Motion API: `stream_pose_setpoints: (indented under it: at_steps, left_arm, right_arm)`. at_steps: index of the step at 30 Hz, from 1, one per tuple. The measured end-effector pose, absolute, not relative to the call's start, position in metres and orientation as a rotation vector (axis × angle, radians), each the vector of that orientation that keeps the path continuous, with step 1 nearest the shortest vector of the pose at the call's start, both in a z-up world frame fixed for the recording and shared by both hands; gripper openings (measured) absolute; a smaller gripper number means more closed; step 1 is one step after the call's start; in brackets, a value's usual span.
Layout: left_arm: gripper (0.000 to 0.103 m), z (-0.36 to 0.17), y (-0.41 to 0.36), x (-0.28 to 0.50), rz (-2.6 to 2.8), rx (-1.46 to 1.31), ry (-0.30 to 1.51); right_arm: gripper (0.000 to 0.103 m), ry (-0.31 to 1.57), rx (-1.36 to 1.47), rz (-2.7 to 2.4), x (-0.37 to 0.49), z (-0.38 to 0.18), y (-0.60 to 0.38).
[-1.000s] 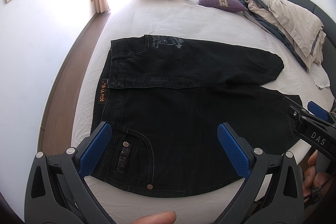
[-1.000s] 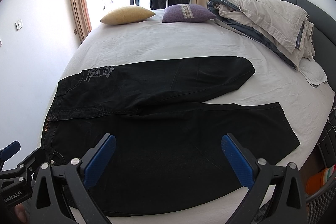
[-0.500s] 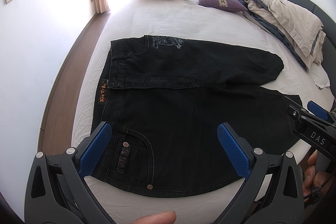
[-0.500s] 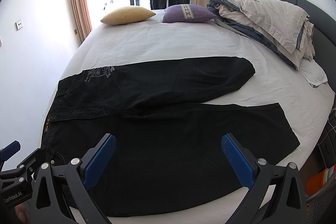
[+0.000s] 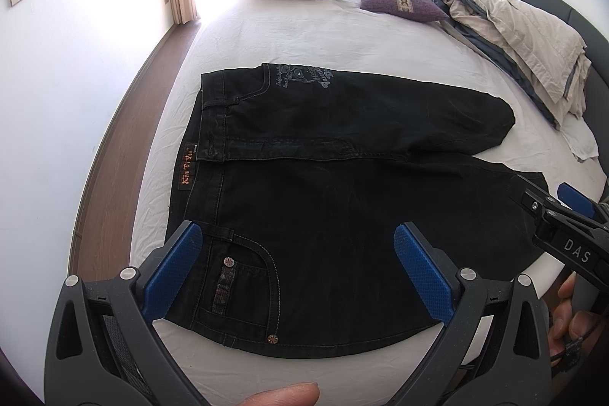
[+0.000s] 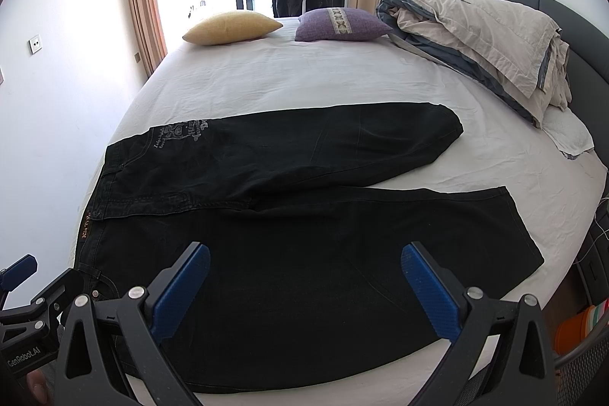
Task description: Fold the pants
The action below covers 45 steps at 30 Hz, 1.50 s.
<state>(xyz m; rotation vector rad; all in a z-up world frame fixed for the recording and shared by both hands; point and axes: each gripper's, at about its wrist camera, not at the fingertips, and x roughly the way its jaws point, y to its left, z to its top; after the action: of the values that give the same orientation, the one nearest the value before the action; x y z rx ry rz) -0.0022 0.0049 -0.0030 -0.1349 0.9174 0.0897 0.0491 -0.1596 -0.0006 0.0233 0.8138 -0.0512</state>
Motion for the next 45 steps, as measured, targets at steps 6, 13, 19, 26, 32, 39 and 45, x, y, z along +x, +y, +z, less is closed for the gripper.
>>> stream_pose_setpoints:
  at_steps: [6, 13, 19, 26, 32, 39, 45]
  left_arm:
    - [0.103, -0.004, 0.001, -0.005, 0.089, -0.134, 0.922]
    - [0.103, -0.003, 0.014, 0.030, 0.017, -0.132, 0.867]
    - [0.103, -0.004, 0.038, 0.129, -0.171, -0.081, 0.876]
    - [0.103, -0.035, 0.048, 0.260, -0.180, 0.174, 0.976]
    - [0.103, -0.071, 0.068, 0.340, -0.260, 0.323, 1.075]
    - [0.088, -0.103, 0.104, 0.373, -0.369, 0.326, 1.195]
    - [0.074, -0.131, 0.117, 0.380, -0.434, 0.268, 1.273]
  right_arm:
    - [0.103, 0.816, 0.020, -0.047, 0.048, -0.003, -0.158]
    - [0.103, 0.783, -0.025, 0.051, 0.075, 0.002, -0.155]
    - [0.103, 0.751, -0.084, 0.270, 0.141, 0.015, -0.178]
    - [0.102, 0.790, -0.224, 0.451, 0.236, 0.004, -0.190]
    - [0.089, 0.862, -0.282, 0.594, 0.300, -0.026, -0.181]
    - [0.086, 0.898, -0.331, 0.678, 0.347, -0.054, -0.161]
    - [0.078, 0.947, -0.345, 0.716, 0.371, -0.071, -0.144]
